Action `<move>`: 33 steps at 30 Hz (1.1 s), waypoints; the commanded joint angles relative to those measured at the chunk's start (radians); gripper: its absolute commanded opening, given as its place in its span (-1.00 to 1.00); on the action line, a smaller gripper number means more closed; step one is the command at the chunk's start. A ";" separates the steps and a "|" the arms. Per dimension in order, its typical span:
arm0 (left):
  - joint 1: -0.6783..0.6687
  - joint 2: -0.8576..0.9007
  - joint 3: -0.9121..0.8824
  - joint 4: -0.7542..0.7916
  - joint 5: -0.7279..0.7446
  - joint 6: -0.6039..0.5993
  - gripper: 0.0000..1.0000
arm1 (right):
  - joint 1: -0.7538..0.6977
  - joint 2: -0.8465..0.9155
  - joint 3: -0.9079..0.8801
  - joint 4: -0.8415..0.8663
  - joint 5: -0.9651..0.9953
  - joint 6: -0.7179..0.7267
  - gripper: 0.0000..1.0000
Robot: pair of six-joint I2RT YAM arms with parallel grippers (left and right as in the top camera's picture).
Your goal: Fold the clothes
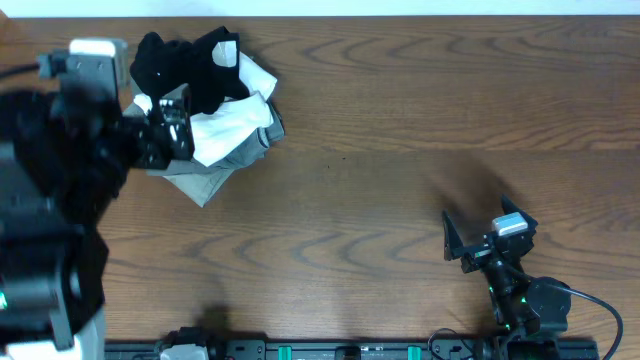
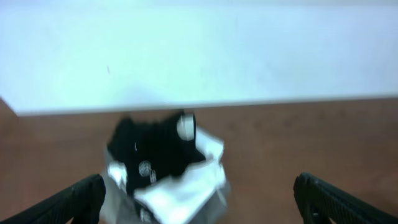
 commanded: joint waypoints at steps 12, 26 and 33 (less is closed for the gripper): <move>0.071 -0.500 -0.565 0.283 -0.015 -0.004 0.96 | 0.006 -0.005 -0.007 0.001 -0.005 0.012 0.98; 0.047 -0.940 -1.021 0.447 0.033 -0.004 0.96 | 0.006 -0.005 -0.007 0.001 -0.005 0.012 0.99; 0.022 -1.035 -1.220 0.512 0.033 -0.004 0.96 | 0.006 -0.005 -0.007 0.001 -0.005 0.012 0.98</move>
